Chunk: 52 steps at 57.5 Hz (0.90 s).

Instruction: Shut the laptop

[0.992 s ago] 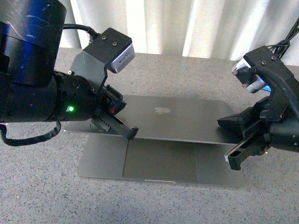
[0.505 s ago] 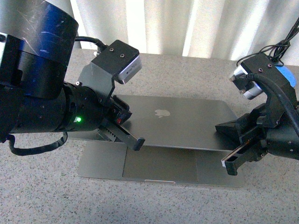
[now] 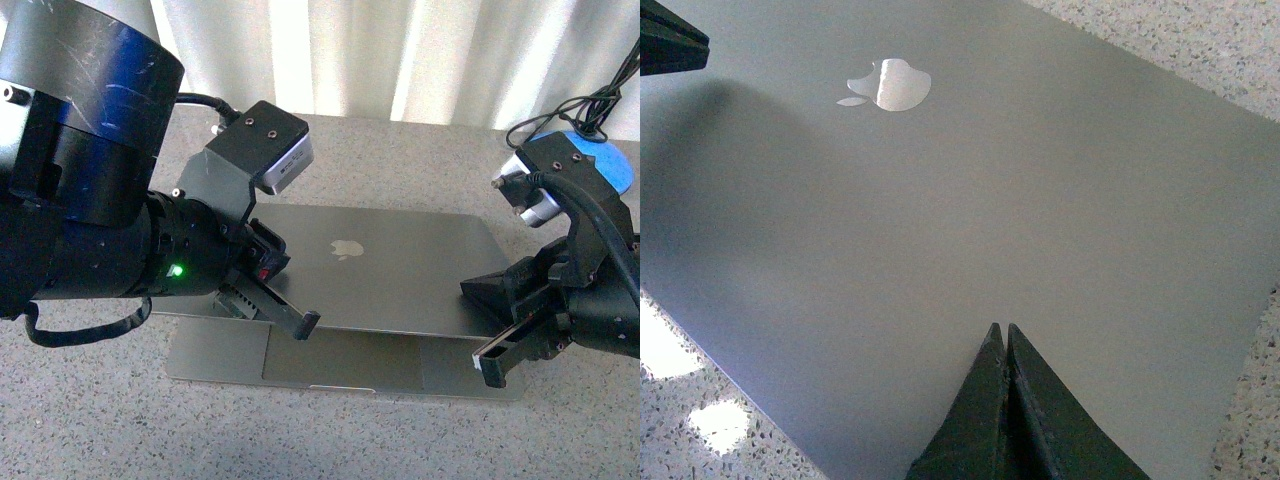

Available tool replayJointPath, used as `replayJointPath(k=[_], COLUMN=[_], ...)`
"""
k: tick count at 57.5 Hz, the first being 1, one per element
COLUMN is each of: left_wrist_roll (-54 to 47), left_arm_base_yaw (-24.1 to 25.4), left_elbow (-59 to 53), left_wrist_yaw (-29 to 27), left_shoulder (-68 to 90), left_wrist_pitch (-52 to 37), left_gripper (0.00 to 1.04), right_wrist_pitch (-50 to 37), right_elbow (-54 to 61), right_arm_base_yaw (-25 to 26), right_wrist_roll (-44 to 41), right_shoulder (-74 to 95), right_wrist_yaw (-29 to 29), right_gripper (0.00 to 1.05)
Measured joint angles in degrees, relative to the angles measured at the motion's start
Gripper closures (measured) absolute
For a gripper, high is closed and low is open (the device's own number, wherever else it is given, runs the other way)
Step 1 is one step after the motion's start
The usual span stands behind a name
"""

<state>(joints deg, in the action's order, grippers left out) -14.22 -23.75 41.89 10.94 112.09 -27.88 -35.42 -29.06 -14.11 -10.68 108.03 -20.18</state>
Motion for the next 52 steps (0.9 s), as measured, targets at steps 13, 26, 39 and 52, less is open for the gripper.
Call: replayJointPath(k=[13, 26, 39, 52], left_wrist_roll=[1.1, 1.7, 2.5, 3.0], left_arm_base_yaw=[0.0, 0.0, 0.0, 0.1], left_elbow=[-1.2, -1.9, -2.4, -2.6], left_wrist_yaw=[0.0, 0.1, 0.4, 0.9], left_shoulder=[0.7, 0.8, 1.7, 2.6], left_wrist_pitch=[-1.5, -2.6, -3.8, -4.6], left_gripper=[1.01, 1.01, 1.01, 1.01], right_wrist_pitch=[-0.1, -0.1, 0.2, 1.2], right_elbow=[0.3, 0.3, 0.3, 0.3], right_arm_base_yaw=[-0.1, -0.3, -0.3, -0.3], right_wrist_roll=[0.0, -0.2, -0.2, -0.3], right_shoulder=[0.4, 0.6, 1.1, 1.3], right_wrist_yaw=[0.4, 0.8, 1.0, 1.0], right_gripper=[1.04, 1.04, 1.04, 1.04])
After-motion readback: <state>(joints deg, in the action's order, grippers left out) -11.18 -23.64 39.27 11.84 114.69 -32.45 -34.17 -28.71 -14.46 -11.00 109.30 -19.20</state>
